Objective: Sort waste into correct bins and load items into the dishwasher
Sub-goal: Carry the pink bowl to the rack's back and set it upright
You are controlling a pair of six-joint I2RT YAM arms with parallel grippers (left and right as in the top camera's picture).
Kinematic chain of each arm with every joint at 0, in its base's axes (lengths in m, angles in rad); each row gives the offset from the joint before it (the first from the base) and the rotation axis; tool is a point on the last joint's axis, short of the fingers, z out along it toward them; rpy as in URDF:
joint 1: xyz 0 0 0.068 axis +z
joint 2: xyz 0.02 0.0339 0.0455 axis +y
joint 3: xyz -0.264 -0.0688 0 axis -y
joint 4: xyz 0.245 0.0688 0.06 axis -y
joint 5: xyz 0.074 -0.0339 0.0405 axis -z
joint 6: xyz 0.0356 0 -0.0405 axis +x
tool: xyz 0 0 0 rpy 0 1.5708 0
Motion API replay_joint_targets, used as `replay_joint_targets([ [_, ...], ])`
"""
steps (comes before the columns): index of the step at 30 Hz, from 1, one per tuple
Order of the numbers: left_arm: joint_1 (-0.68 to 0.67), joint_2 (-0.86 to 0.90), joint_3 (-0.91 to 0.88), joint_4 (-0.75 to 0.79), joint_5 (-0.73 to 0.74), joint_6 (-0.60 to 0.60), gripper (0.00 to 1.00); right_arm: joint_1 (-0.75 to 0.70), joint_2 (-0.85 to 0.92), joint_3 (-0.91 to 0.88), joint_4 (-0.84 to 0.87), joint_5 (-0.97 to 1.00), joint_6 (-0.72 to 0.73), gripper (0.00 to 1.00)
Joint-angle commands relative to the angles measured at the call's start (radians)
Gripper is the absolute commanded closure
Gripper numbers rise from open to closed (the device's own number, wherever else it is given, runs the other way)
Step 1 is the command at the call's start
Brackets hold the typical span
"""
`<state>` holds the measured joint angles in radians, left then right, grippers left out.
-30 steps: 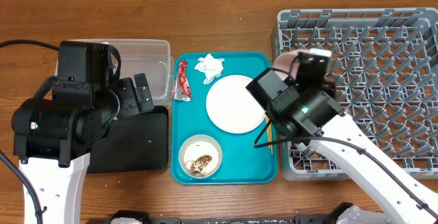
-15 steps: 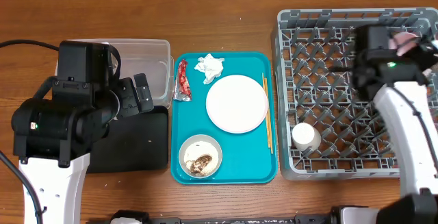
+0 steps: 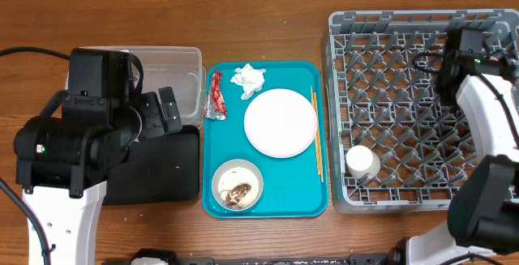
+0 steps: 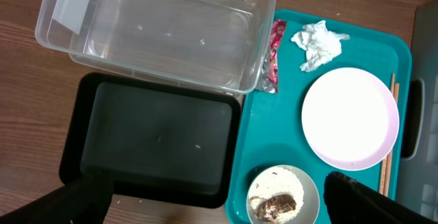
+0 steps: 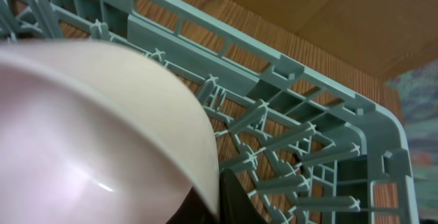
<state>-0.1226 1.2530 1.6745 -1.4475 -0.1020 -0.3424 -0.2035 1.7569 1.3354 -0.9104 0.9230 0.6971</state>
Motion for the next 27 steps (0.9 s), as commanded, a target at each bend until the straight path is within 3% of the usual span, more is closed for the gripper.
replay_joint_targets([
  [1, 0.003, 0.003, 0.01, 0.0, -0.012, -0.017, 0.0, 0.023, 0.039, 0.012, 0.025, 0.004, -0.102, 0.96],
  [19, 0.003, 0.003, 0.01, 0.0, -0.012, -0.017, 0.0, 0.119, 0.054, 0.012, -0.05, 0.069, -0.103, 0.96],
  [27, 0.003, 0.003, 0.01, 0.0, -0.012, -0.017, 0.0, 0.13, 0.054, 0.014, -0.002, 0.319, -0.104, 0.96],
])
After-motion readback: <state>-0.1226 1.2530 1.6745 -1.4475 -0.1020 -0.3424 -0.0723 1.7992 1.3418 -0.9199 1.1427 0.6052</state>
